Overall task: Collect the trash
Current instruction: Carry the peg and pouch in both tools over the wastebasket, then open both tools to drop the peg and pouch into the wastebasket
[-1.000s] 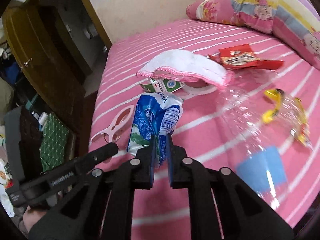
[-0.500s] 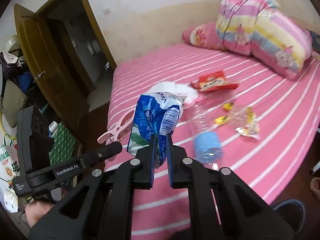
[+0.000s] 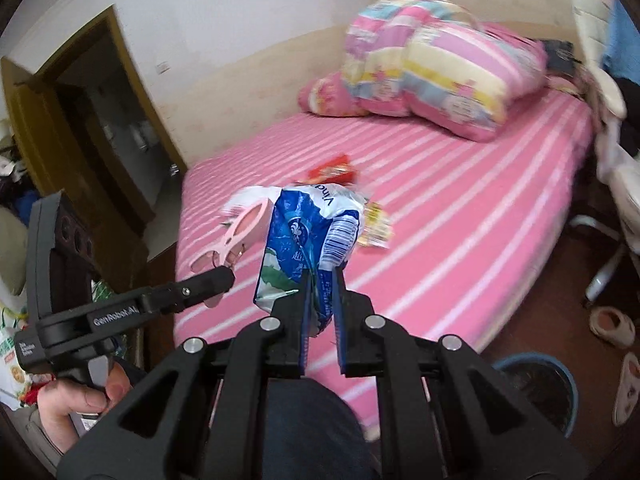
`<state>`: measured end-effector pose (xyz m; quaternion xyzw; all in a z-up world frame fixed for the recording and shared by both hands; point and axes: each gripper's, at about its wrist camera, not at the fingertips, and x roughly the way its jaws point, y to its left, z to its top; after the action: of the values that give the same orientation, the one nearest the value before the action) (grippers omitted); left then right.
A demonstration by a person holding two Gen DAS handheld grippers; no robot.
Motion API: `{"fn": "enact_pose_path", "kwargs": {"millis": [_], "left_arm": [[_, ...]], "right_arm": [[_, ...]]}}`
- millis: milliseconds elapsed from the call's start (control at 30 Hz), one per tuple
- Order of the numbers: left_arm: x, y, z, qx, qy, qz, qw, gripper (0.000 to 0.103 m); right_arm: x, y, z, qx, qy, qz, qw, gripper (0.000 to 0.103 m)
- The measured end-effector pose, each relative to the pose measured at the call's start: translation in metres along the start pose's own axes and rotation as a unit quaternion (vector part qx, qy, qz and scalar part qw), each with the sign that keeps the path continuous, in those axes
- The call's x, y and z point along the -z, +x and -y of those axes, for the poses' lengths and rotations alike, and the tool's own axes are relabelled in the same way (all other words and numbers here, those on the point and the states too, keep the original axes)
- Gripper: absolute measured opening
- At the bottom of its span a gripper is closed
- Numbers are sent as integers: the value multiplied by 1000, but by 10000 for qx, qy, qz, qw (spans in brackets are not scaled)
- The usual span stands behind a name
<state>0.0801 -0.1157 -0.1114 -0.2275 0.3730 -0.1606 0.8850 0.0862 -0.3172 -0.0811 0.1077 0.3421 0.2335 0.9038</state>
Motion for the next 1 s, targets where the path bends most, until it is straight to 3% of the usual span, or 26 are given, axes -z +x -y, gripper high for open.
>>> {"fn": "enact_pose_path", "kwargs": {"millis": [367, 667, 1000], "left_arm": [[43, 83, 63, 494, 323, -1042, 9928, 8], [84, 160, 100, 628, 598, -1888, 9782, 8], [125, 237, 122, 826, 967, -2595, 9573, 9]], "right_arm": [[49, -46, 106, 930, 661, -172, 9933, 11], [99, -52, 171, 1500, 1181, -494, 9804, 11], [139, -39, 214, 1836, 1566, -880, 9664, 11]]}}
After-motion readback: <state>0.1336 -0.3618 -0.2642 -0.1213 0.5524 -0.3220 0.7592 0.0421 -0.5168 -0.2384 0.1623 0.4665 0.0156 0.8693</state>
